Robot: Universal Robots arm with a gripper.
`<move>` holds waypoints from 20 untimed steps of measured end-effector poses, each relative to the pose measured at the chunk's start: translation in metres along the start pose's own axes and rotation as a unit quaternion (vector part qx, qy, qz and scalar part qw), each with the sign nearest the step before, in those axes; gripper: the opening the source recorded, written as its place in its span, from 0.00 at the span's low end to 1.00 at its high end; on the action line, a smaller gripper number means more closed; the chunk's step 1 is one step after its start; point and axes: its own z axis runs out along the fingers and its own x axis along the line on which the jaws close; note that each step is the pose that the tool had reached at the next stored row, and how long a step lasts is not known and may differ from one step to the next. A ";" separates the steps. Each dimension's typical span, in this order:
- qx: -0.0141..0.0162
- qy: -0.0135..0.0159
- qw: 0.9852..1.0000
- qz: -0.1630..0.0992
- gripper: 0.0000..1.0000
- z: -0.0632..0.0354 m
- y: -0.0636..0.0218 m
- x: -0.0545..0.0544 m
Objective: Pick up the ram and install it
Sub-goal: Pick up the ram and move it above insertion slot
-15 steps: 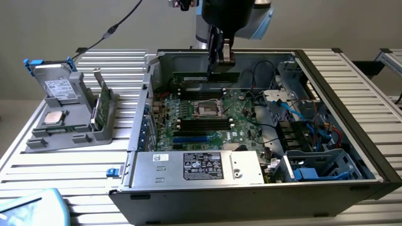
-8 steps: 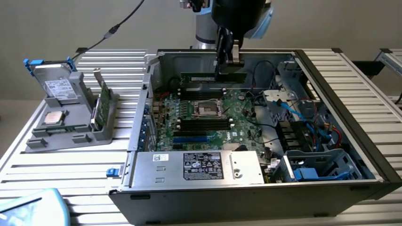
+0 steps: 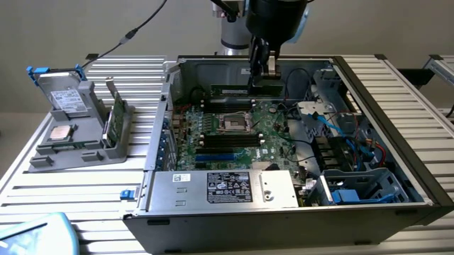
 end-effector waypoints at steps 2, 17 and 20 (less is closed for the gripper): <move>-0.003 0.000 1.000 0.000 0.14 0.0022 -0.0002 -0.003; -0.017 0.009 1.000 -0.003 0.14 0.0088 -0.0015 -0.013; -0.018 0.012 1.000 -0.020 0.14 0.0095 -0.0015 -0.013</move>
